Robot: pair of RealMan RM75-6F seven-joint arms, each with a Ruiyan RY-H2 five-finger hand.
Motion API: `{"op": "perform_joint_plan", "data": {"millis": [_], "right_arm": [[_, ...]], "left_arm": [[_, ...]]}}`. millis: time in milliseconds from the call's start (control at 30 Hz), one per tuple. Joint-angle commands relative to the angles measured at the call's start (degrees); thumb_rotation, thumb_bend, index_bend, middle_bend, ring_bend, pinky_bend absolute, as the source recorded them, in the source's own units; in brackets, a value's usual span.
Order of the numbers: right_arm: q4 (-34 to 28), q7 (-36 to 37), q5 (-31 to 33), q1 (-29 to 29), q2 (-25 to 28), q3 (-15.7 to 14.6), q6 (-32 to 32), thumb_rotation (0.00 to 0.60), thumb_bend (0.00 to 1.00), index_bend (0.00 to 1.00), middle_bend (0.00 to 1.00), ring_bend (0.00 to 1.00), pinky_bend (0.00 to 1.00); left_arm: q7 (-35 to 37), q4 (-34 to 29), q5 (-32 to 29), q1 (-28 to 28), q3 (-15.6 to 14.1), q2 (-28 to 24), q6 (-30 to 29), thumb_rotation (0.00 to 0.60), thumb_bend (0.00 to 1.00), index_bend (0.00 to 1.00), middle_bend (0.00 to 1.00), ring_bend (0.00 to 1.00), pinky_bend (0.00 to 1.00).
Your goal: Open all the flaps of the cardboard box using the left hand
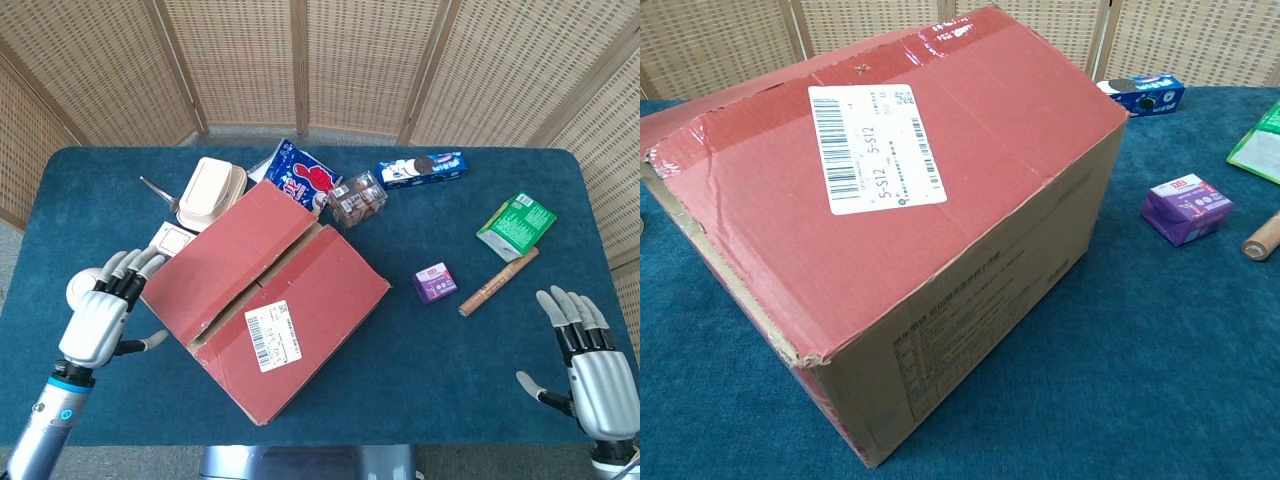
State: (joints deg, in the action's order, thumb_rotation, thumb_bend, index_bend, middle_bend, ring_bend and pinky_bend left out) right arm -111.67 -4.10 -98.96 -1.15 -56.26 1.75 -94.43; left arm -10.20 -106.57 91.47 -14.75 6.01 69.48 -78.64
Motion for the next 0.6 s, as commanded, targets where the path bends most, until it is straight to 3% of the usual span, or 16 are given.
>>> {"op": "perform_joint_plan", "data": {"millis": [33,233,600], "right_arm": [[0.0,0.5,-0.2,-0.1,0.2,-0.1,-0.1,0.6,0.14,0.0,0.0,0.0,0.04],[0.0,1.0,-0.3,-0.2,0.5,-0.2,-0.3,0.6,0.14,0.0,0.0,0.0,0.04],[-0.1,1.3,-0.9,-0.5,0.6,-0.3,-0.9,0.6,0.14,0.0,0.0,0.0,0.04]], "left_arm": [[-1.9,-0.4,-0.4,-0.9,0.3,2.0,0.5,0.6,0.0,0.0,0.0,0.0,0.0],[-4.0,0.9,-0.4,-1.7,1.1,4.8,-0.5,0.6,0.0,0.0,0.0,0.0,0.0],[-1.5,4.2,1.3,-2.5,3.0,7.1,-4.6,0.6,0.0,0.0,0.0,0.0,0.0]]}}
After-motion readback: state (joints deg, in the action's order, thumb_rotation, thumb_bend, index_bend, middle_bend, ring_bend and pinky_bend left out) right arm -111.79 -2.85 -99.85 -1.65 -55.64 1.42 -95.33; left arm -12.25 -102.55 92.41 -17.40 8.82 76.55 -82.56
